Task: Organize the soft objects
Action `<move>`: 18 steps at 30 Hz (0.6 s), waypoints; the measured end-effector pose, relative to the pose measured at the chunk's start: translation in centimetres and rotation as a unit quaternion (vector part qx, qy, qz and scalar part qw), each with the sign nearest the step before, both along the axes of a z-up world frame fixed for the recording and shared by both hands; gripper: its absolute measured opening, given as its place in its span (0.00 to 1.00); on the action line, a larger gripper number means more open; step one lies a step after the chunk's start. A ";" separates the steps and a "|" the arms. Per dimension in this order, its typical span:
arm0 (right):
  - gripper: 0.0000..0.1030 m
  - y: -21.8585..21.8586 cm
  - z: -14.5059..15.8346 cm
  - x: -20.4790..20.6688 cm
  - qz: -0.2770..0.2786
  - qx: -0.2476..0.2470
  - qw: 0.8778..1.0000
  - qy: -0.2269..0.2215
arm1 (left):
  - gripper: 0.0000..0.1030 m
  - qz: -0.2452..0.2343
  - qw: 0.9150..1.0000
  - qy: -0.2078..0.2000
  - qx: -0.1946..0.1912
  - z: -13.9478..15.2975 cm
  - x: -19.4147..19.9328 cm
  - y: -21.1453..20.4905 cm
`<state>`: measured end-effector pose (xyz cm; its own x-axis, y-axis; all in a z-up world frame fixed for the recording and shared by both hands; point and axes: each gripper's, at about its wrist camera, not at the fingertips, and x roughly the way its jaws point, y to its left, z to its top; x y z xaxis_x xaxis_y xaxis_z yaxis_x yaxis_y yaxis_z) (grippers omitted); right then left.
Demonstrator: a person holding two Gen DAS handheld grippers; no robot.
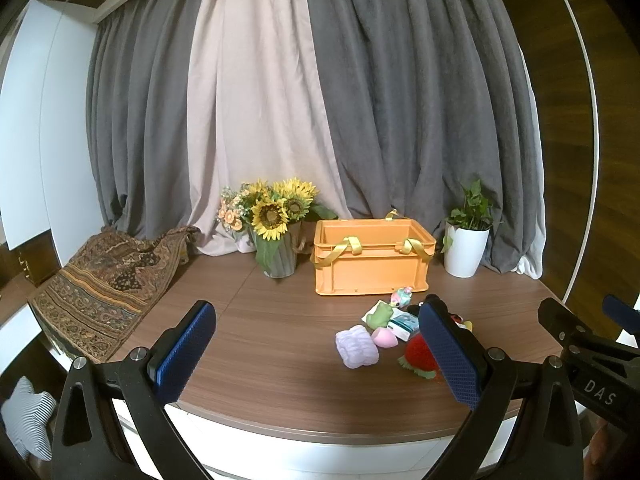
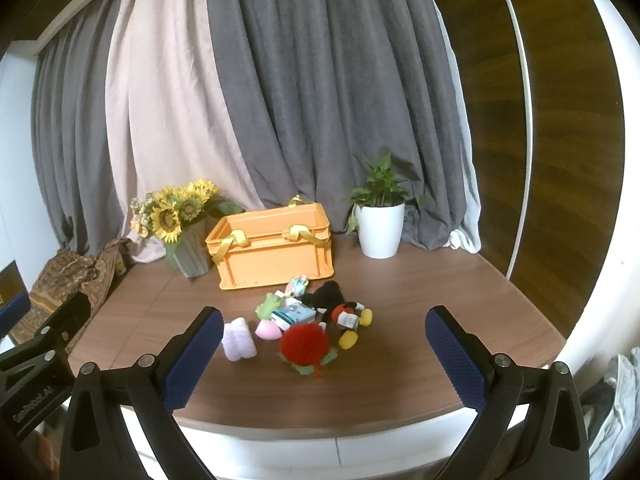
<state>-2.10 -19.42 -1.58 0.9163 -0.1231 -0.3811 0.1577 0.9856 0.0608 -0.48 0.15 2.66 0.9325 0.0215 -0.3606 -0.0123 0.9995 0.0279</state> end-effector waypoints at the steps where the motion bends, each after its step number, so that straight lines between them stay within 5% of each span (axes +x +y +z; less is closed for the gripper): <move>1: 0.99 0.0 0.0 0.0 -0.001 0.000 1.000 0.000 | 1.00 0.000 1.000 0.000 -0.001 0.1 -0.1 0.1; 18: 0.99 -0.1 0.1 -0.2 -0.001 0.001 1.000 -0.003 | 1.00 -0.002 1.000 -0.004 -0.001 -0.2 -0.4 -0.2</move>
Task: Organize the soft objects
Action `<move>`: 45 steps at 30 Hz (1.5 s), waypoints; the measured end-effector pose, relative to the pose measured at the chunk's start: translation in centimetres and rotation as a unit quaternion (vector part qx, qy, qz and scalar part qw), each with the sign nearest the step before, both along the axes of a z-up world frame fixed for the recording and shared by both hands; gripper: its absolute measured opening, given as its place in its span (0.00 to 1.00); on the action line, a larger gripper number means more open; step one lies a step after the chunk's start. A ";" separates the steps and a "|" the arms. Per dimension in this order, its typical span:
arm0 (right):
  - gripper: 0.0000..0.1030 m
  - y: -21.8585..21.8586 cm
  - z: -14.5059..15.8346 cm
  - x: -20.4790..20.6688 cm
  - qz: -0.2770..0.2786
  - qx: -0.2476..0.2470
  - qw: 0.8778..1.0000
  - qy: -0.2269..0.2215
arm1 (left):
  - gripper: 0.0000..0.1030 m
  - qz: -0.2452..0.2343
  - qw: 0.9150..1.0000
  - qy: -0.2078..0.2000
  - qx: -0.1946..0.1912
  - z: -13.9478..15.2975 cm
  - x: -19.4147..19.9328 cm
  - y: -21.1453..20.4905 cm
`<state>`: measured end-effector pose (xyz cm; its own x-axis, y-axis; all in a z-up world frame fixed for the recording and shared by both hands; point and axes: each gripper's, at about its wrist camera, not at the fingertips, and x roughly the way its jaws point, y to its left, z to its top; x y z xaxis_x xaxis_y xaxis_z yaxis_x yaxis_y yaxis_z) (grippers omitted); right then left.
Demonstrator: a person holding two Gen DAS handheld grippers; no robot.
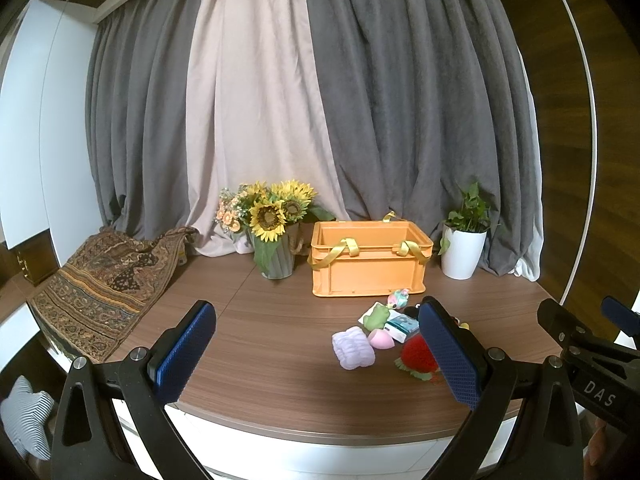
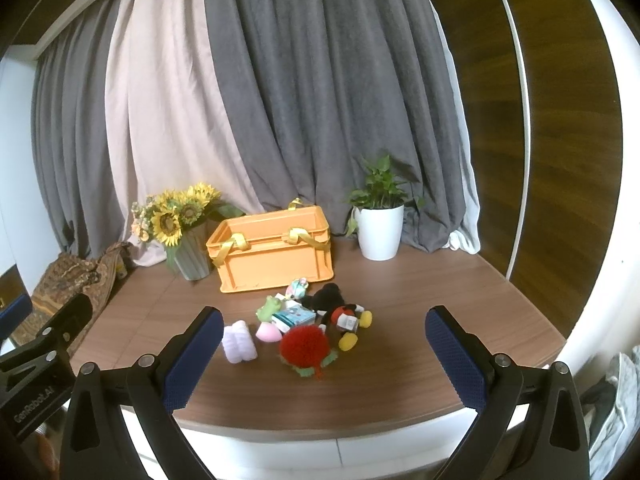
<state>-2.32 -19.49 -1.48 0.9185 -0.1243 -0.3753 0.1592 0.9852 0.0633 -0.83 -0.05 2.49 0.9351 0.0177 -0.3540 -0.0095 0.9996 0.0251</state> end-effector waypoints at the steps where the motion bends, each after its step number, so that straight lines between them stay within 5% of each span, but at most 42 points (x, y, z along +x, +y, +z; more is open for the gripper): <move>1: 0.99 0.0 0.0 0.0 0.000 -0.001 1.000 0.001 | 1.00 0.000 1.000 0.000 0.000 0.1 0.0 -0.1; 45: 0.99 0.2 0.0 -0.4 0.003 0.002 1.000 -0.001 | 1.00 -0.002 1.000 0.002 -0.001 -0.8 -0.2 -0.1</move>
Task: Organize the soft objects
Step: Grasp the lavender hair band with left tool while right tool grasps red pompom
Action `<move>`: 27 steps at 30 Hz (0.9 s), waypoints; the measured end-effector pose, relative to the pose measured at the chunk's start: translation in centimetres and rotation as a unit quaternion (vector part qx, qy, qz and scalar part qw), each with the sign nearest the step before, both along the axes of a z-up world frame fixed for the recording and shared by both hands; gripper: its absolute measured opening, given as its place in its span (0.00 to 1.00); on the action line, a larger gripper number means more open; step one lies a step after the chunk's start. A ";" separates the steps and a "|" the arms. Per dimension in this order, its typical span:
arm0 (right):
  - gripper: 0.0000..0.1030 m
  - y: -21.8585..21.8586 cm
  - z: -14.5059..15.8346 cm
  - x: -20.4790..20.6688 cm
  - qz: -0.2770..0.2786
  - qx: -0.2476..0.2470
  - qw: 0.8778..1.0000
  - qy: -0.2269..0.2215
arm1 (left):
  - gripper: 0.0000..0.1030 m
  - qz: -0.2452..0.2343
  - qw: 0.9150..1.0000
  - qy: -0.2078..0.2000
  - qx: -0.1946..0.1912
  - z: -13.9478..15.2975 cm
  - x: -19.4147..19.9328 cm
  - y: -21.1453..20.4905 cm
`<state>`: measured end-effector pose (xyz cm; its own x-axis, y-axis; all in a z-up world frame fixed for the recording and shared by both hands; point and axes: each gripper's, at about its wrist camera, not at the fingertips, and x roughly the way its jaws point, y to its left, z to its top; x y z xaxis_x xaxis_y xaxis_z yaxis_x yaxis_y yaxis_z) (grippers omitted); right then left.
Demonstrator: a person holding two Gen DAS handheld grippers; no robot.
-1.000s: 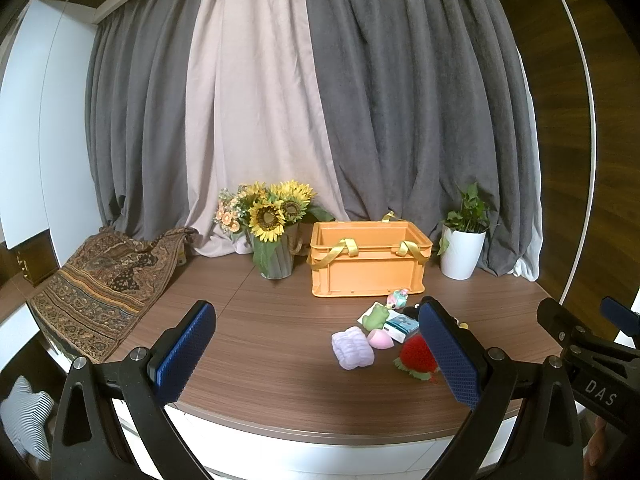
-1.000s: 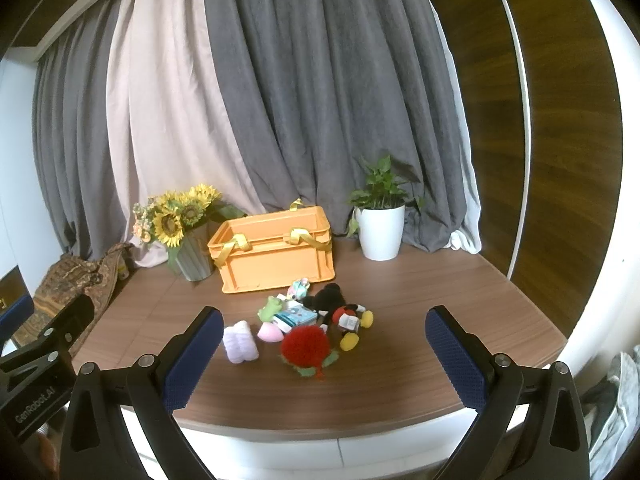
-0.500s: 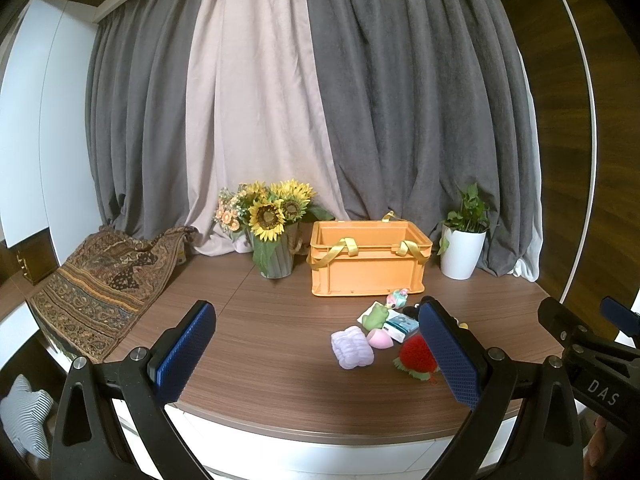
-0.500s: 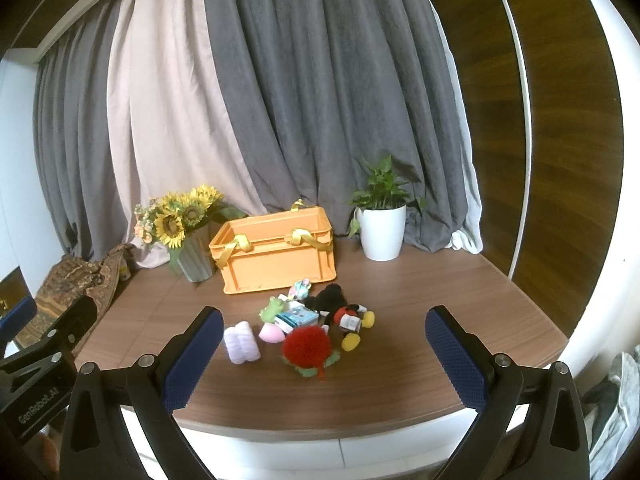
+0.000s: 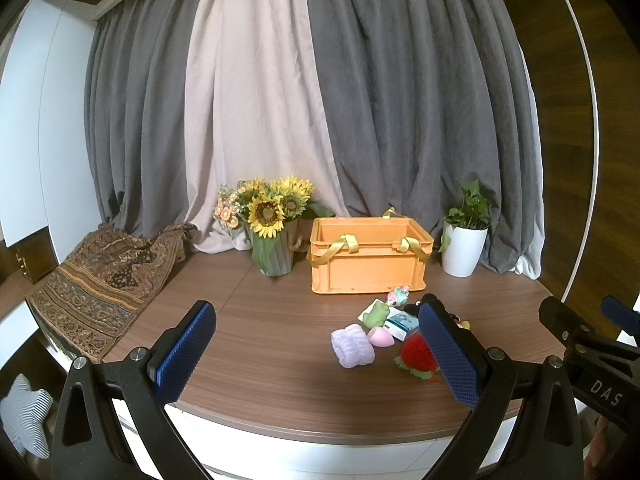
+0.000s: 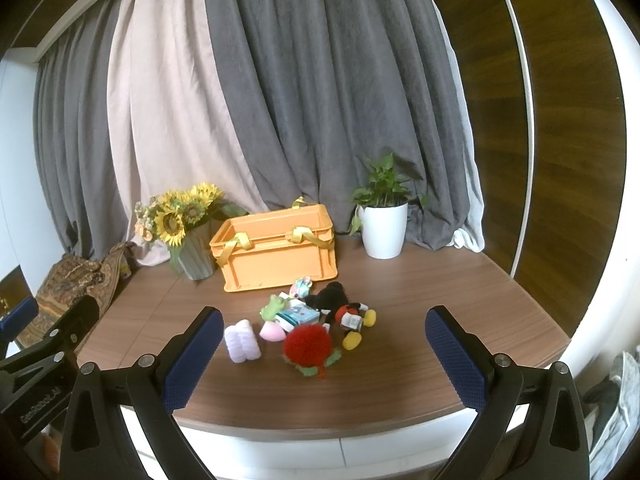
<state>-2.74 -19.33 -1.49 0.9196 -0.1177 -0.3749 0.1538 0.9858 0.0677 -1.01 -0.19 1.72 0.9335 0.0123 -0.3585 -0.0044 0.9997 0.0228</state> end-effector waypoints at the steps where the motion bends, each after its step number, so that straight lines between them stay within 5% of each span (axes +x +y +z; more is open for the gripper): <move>1: 0.99 0.1 0.0 -0.1 0.000 0.000 1.000 0.001 | 1.00 0.000 1.000 0.002 0.000 -0.4 0.2 0.1; 9: 0.99 0.7 -1.6 1.4 0.004 0.007 1.000 0.027 | 1.00 -0.015 1.000 0.027 0.004 -2.7 2.2 0.2; 18: 0.99 1.1 -4.7 6.5 -0.008 0.033 0.997 0.067 | 1.00 -0.068 0.997 0.036 0.021 -5.4 8.9 0.8; 27: 0.99 2.9 -7.9 13.7 -0.053 0.029 0.994 0.096 | 1.00 -0.175 0.980 0.081 0.054 -9.9 18.1 0.8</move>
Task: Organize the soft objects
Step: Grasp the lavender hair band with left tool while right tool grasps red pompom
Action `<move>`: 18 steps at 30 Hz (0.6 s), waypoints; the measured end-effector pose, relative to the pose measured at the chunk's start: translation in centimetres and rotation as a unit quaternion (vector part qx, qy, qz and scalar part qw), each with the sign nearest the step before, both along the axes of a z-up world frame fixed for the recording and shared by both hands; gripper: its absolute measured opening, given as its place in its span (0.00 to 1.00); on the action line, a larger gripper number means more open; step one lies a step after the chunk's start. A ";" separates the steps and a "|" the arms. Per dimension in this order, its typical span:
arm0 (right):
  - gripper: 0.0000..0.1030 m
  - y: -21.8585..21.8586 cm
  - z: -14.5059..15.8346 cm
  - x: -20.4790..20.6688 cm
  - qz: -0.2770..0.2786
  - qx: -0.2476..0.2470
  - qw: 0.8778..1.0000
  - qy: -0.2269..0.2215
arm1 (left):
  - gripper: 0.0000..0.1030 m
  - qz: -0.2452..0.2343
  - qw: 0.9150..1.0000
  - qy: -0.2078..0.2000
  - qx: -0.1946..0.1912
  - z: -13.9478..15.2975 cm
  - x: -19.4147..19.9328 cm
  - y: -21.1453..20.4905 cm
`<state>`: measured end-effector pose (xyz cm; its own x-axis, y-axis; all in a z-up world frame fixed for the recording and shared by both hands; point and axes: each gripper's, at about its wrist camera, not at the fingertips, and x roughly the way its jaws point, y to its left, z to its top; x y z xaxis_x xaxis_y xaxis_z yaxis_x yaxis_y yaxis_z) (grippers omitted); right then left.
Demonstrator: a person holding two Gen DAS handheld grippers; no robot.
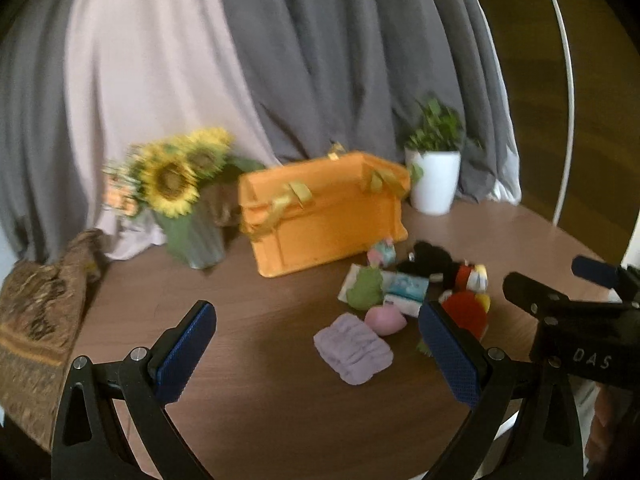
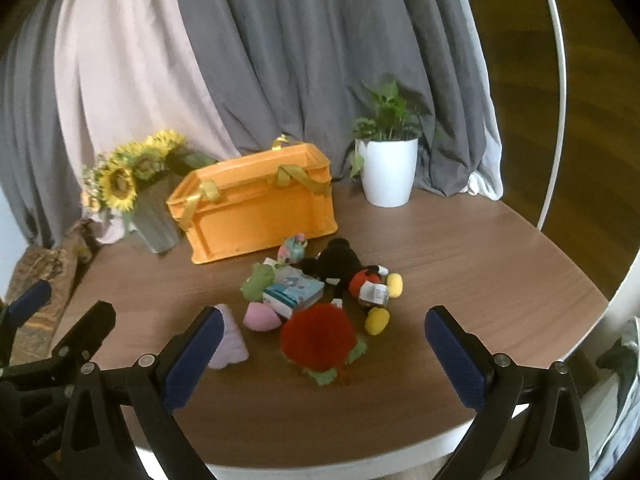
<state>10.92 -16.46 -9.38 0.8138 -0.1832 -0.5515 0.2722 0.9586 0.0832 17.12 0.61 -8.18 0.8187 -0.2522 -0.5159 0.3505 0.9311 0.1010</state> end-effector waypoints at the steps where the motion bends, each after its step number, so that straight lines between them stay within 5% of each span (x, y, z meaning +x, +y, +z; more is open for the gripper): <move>1: 0.99 0.3 -0.5 0.8 -0.006 -0.002 1.000 0.007 | 1.00 -0.010 1.000 0.009 0.002 -0.7 0.8 0.0; 18: 0.94 0.8 -8.4 7.1 -0.091 0.009 0.994 0.062 | 0.90 -0.184 0.979 0.085 0.037 -9.3 8.1 -1.6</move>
<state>17.99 -15.68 -17.83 0.6931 -0.3100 -0.6507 0.4504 0.8911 0.0552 25.22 -1.00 -17.50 0.5807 -0.4710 -0.6641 0.6784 0.7309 0.0748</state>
